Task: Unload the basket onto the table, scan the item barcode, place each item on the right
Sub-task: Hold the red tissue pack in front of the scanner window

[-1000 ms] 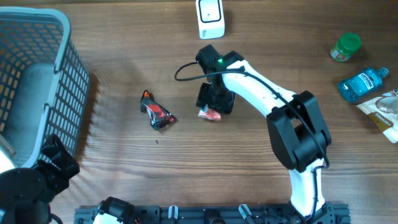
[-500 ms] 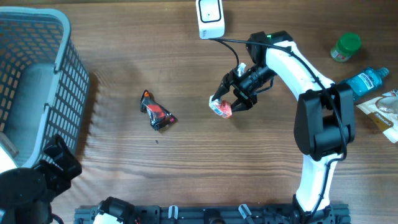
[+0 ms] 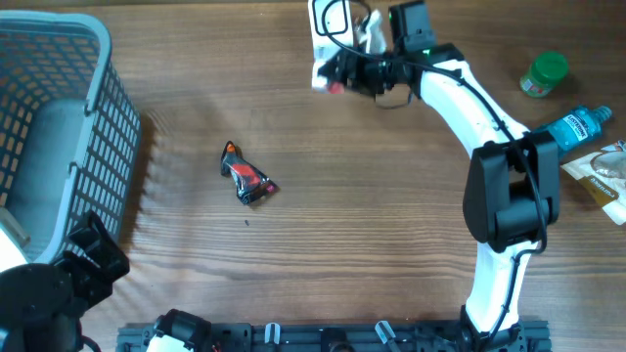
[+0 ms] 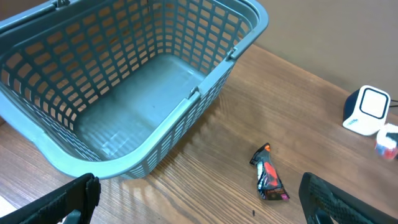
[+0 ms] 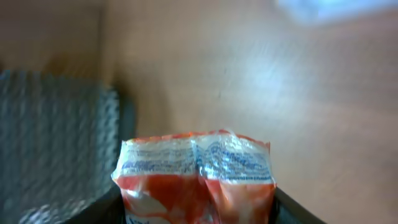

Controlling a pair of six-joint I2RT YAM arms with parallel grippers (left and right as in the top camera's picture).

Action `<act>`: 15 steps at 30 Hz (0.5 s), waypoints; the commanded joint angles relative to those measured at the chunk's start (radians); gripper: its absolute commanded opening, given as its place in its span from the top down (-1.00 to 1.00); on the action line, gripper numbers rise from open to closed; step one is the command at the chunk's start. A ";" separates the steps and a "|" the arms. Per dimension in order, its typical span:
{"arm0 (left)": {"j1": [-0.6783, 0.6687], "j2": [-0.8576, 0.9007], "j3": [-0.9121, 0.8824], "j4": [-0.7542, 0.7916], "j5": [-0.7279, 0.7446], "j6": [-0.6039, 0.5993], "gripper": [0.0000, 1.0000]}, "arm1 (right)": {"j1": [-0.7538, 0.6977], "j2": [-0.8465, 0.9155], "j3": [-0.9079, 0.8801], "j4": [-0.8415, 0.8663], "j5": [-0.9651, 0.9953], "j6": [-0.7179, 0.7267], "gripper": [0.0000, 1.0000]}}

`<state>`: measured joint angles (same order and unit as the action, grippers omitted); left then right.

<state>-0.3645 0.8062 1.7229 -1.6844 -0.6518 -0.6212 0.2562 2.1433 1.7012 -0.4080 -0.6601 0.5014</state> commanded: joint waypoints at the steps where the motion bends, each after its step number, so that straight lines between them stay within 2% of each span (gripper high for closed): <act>1: 0.005 0.006 -0.005 0.000 0.007 0.012 -1.00 | 0.016 0.019 0.017 0.138 0.423 -0.124 -0.18; 5: 0.005 0.006 -0.005 0.000 -0.004 0.012 -1.00 | 0.060 0.026 0.013 0.367 0.640 -0.271 -0.18; 12: 0.005 0.006 -0.005 0.000 -0.031 0.012 -1.00 | 0.074 0.177 0.014 0.685 0.720 -0.278 -0.19; 15: 0.005 0.006 -0.005 0.000 -0.042 0.012 -1.00 | 0.084 0.224 0.014 0.747 0.746 -0.279 -0.19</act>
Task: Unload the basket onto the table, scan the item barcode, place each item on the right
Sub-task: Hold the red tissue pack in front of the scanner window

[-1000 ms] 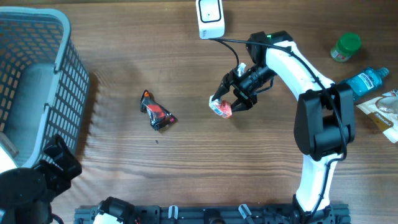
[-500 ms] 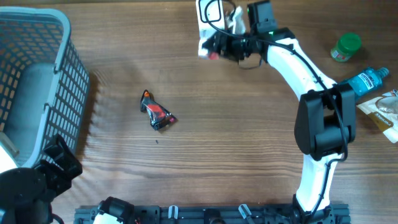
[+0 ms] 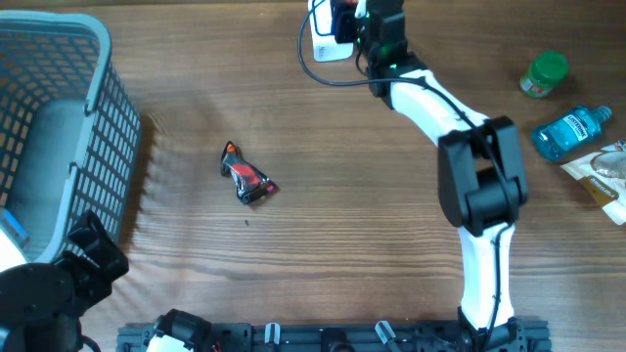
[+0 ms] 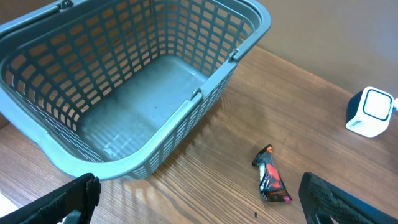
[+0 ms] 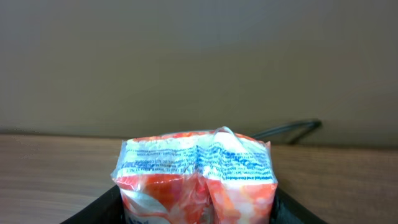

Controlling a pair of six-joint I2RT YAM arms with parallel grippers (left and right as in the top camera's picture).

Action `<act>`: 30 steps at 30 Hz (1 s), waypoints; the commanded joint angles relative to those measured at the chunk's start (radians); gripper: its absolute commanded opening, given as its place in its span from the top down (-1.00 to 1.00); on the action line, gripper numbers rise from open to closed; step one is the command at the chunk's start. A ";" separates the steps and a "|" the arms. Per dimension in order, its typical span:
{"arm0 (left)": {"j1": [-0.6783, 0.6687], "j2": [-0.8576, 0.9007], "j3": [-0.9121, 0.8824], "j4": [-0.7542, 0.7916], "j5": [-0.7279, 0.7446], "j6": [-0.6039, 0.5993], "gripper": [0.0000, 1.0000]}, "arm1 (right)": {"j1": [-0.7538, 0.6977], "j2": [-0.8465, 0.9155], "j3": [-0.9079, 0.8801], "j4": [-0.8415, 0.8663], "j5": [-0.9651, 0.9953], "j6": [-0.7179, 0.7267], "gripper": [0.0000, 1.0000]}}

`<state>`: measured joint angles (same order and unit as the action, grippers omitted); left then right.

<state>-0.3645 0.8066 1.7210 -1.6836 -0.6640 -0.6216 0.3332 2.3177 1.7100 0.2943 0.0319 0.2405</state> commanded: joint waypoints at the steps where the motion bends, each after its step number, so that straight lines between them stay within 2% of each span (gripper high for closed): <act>1: 0.005 0.006 -0.003 0.000 -0.033 0.013 -1.00 | 0.011 0.060 0.005 0.068 0.054 -0.031 -0.19; 4: 0.005 0.006 -0.003 0.000 -0.037 0.013 -1.00 | 0.033 0.082 0.005 0.132 0.066 -0.072 -0.18; 11: 0.005 0.006 -0.003 0.000 -0.037 0.012 -1.00 | 0.070 0.135 0.005 0.169 0.107 -0.095 -0.18; 17: 0.005 0.006 -0.003 0.000 -0.046 0.013 -1.00 | 0.070 0.146 0.005 0.181 0.163 -0.184 -0.18; 30: 0.005 0.006 -0.003 0.000 -0.052 0.013 -1.00 | 0.070 0.126 0.026 0.151 0.212 -0.186 -0.16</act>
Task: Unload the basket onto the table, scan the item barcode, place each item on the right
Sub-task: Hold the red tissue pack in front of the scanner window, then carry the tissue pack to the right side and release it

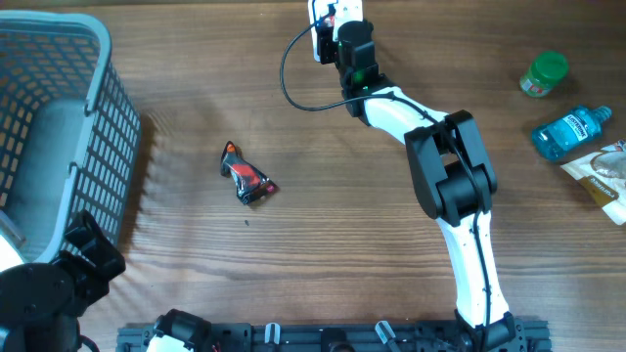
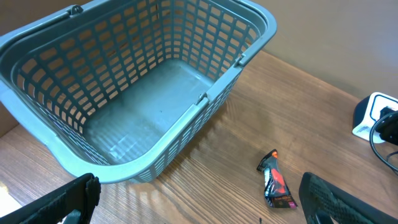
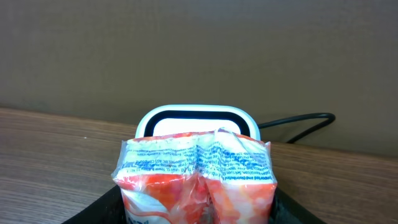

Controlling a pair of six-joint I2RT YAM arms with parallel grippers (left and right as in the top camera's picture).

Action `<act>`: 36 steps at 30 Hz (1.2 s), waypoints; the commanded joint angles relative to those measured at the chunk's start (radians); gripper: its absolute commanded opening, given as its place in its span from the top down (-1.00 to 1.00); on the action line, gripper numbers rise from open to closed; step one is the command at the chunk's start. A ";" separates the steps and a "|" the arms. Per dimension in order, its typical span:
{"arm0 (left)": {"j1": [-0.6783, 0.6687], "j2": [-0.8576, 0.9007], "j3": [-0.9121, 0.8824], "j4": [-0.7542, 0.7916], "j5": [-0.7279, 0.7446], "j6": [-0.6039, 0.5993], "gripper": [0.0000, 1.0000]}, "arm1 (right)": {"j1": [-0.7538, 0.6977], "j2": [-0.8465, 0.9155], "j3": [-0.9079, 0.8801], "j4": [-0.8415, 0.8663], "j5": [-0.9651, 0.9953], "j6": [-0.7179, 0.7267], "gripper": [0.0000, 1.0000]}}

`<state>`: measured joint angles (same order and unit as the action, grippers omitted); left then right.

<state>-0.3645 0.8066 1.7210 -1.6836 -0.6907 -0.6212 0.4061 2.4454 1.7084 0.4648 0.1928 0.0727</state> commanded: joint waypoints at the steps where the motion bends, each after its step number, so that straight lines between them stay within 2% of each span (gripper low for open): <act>1: 0.005 0.006 -0.003 0.000 -0.026 0.012 -1.00 | -0.002 -0.021 0.029 -0.041 0.075 -0.018 -0.16; 7: 0.005 0.006 -0.003 0.000 -0.029 0.012 -1.00 | -0.001 -0.220 0.029 -0.241 0.098 -0.017 -0.17; 10: 0.005 0.006 -0.003 0.000 -0.027 0.012 -1.00 | -0.003 -0.362 0.029 -0.409 0.098 0.051 -0.18; 12: 0.005 0.006 -0.003 0.000 -0.024 0.012 -1.00 | -0.013 -0.446 0.029 -0.579 0.099 0.130 -0.19; 14: 0.005 0.006 -0.003 0.000 -0.024 0.012 -1.00 | -0.042 -0.526 0.029 -0.830 0.103 0.229 -0.23; 18: 0.005 0.006 -0.003 0.000 0.013 0.012 -1.00 | -0.127 -0.563 0.029 -1.231 0.102 0.422 -0.23; 20: 0.005 0.006 -0.003 0.000 0.076 0.012 -1.00 | -0.201 -0.557 0.009 -1.401 0.103 0.478 -0.19; 22: 0.005 0.006 -0.003 0.001 0.143 0.012 -1.00 | -0.283 -0.555 -0.029 -1.484 0.111 0.476 -0.08; 26: 0.005 0.012 -0.003 0.029 0.262 0.012 -1.00 | -0.441 -0.555 -0.112 -1.512 0.196 0.478 -0.21; 27: 0.005 0.020 -0.003 0.038 0.303 0.013 -1.00 | -0.517 -0.555 -0.167 -1.479 0.214 0.478 -0.25; 30: 0.005 0.045 -0.059 0.063 0.304 0.017 -1.00 | -0.679 -0.553 -0.326 -1.338 0.190 0.480 -0.25; 31: 0.005 0.050 -0.090 0.075 0.304 0.034 -1.00 | -0.716 -0.553 -0.366 -1.292 0.157 0.478 -0.37; 33: 0.005 0.057 -0.145 0.085 0.272 0.053 -1.00 | -0.768 -0.553 -0.407 -1.246 0.093 0.457 -1.00; 36: 0.005 0.055 -0.175 0.159 0.226 0.053 -1.00 | -0.802 -0.560 -0.384 -1.233 0.016 0.389 -1.00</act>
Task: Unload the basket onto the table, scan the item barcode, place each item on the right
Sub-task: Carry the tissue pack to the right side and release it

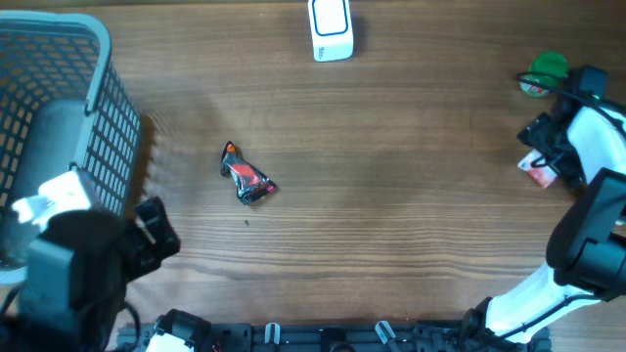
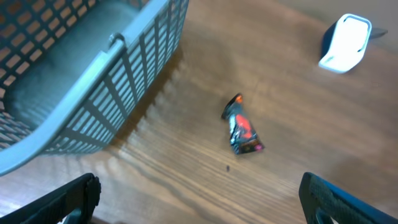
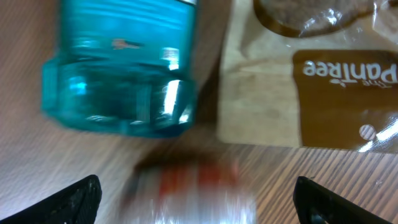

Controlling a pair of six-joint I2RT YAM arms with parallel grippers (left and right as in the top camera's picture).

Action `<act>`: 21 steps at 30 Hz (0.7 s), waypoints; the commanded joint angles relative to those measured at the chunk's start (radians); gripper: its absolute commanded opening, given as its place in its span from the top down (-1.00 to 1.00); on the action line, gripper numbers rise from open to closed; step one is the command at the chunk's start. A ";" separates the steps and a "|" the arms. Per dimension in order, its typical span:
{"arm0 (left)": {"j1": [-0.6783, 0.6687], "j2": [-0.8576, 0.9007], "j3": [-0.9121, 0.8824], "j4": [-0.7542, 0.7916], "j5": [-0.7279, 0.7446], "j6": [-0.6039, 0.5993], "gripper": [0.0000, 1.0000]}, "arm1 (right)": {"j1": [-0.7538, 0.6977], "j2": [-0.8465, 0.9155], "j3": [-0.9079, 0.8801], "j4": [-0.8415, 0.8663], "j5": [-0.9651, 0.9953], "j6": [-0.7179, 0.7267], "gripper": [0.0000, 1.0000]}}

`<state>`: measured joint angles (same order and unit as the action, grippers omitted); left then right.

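Note:
The white barcode scanner [image 1: 331, 29] stands at the table's far edge, also in the left wrist view as the scanner [image 2: 345, 43]. A red-and-white packet [image 3: 193, 190], blurred, lies between the wide-apart fingers of my open right gripper [image 3: 196, 202]. Overhead, that packet [image 1: 539, 171] rests on the wood at the right, just below the right gripper [image 1: 545, 152]. A small red-and-black packet [image 1: 247, 177] lies mid-left on the table. My left gripper [image 2: 199, 205] is open and empty, high above the wood near this small packet [image 2: 244, 127].
A grey mesh basket [image 1: 93, 68] fills the left side. At the right stand a green-lidded jar [image 1: 541, 70], a blue bottle [image 3: 121, 68] and a brown snack bag [image 3: 311, 81], all close to the right gripper.
My right gripper was shut on the red-and-white packet in front of the scanner; now it is open at the table's right side, the packet on the wood. The left arm has shifted right.
My right gripper held the red-and-white packet near the scanner, then close beside it, then with its printed face right before the scanner's window. Now the packet lies by the bottle and bag, released. The small red-and-black packet has stayed put.

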<state>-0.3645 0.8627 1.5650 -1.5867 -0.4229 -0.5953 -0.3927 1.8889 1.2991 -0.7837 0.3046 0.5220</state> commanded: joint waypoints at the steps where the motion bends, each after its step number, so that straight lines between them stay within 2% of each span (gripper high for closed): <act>1: 0.005 -0.004 -0.019 0.094 -0.042 0.027 -1.00 | 0.006 -0.011 0.045 0.000 -0.097 -0.064 -1.00; 6: 0.005 0.043 -0.057 0.189 -0.039 0.002 -1.00 | 0.096 -0.102 0.118 -0.061 -0.147 -0.098 -1.00; 8: 0.005 0.095 -0.127 0.233 -0.038 -0.120 -1.00 | 0.120 -0.161 0.168 -0.098 -0.206 -0.105 -1.00; 9: 0.005 0.169 -0.259 0.324 -0.038 -0.304 -1.00 | 0.116 -0.229 0.280 -0.182 -0.350 -0.161 -1.00; 11: 0.005 0.221 -0.370 0.430 -0.012 -0.439 -1.00 | 0.105 -0.258 0.373 -0.280 -0.349 -0.157 -1.00; 14: 0.005 0.318 -0.560 0.667 0.132 -0.552 -1.00 | 0.103 -0.301 0.488 -0.398 -0.273 -0.152 -1.00; 16: 0.005 0.409 -0.670 0.821 0.219 -0.620 -1.00 | 0.103 -0.326 0.497 -0.415 -0.300 -0.151 -1.00; 21: 0.005 0.636 -0.705 0.932 0.225 -0.669 -1.00 | 0.104 -0.323 0.493 -0.430 -0.360 -0.144 -1.00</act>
<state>-0.3645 1.4094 0.8669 -0.6903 -0.2287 -1.1980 -0.2878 1.5486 1.7947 -1.2114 -0.0040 0.3866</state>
